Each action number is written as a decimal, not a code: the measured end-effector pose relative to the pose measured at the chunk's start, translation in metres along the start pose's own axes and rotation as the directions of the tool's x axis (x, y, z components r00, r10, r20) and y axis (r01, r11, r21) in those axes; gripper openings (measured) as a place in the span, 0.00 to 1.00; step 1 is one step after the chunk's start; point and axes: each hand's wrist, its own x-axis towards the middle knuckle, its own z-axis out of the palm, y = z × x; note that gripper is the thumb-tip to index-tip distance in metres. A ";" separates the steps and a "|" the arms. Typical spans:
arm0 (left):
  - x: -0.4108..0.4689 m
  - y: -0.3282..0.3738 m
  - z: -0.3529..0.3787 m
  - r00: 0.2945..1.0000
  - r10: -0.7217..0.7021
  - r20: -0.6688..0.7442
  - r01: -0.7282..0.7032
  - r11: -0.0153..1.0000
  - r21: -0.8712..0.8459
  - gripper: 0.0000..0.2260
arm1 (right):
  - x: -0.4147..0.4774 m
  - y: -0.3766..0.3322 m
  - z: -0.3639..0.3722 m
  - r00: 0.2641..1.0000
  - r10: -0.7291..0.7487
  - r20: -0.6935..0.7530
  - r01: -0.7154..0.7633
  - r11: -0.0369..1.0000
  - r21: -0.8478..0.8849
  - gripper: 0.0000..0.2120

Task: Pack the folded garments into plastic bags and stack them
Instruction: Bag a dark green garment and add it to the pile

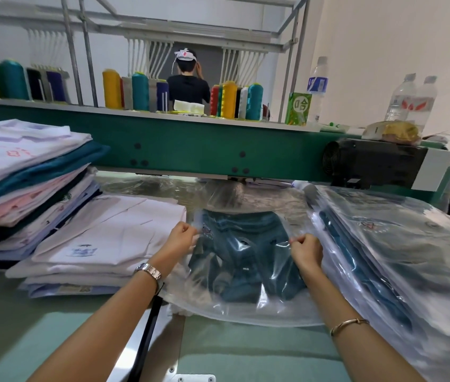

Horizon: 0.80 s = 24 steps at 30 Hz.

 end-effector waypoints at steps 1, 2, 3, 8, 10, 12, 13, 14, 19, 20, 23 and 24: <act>-0.002 0.005 0.000 1.000 0.006 0.012 -0.005 0.999 -0.046 0.05 | -0.001 -0.005 -0.001 1.000 -0.023 -0.006 0.024 1.000 0.012 0.06; -0.004 0.010 -0.001 1.000 0.012 0.026 -0.010 0.996 -0.089 0.04 | -0.003 -0.012 -0.002 0.999 -0.050 -0.012 0.050 0.999 0.015 0.06; -0.006 0.014 -0.003 0.999 0.017 0.039 -0.012 0.991 -0.134 0.04 | -0.004 -0.019 -0.003 0.997 -0.077 -0.019 0.077 0.997 0.008 0.06; -0.021 0.034 -0.021 0.999 0.007 0.048 0.013 0.917 -0.400 0.03 | -0.008 -0.070 -0.011 0.979 -0.198 -0.052 0.194 0.979 -0.068 0.06; -0.027 0.042 -0.030 0.999 0.019 0.045 0.006 0.874 -0.486 0.03 | -0.008 -0.089 -0.015 0.965 -0.249 -0.078 0.242 0.967 -0.084 0.06; -0.032 0.051 -0.038 0.998 0.046 0.039 -0.017 0.841 -0.541 0.04 | -0.009 -0.108 -0.022 0.947 -0.308 -0.094 0.300 0.950 -0.090 0.04; -0.034 0.056 -0.042 0.998 0.062 0.031 -0.033 0.823 -0.567 0.04 | -0.008 -0.117 -0.027 0.937 -0.333 -0.103 0.325 0.942 -0.087 0.04; -0.037 0.060 -0.045 0.997 0.080 0.016 -0.056 0.816 -0.575 0.04 | -0.006 -0.126 -0.034 0.928 -0.355 -0.114 0.347 0.934 -0.084 0.04; -0.049 0.095 -0.031 0.974 0.204 -0.101 -0.228 0.859 -0.458 0.05 | 0.022 -0.150 -0.091 0.929 -0.337 -0.156 0.339 0.941 -0.015 0.08; -0.051 0.105 -0.023 0.969 0.220 -0.115 -0.248 0.857 -0.451 0.05 | 0.030 -0.148 -0.104 0.935 -0.315 -0.163 0.322 0.947 0.016 0.09; -0.060 0.134 0.014 0.962 0.246 -0.120 -0.273 0.848 -0.453 0.07 | 0.054 -0.137 -0.146 0.949 -0.246 -0.196 0.267 0.960 0.087 0.08; -0.064 0.141 0.027 0.961 0.254 -0.110 -0.276 0.841 -0.465 0.07 | 0.061 -0.132 -0.160 0.954 -0.216 -0.209 0.242 0.965 0.103 0.07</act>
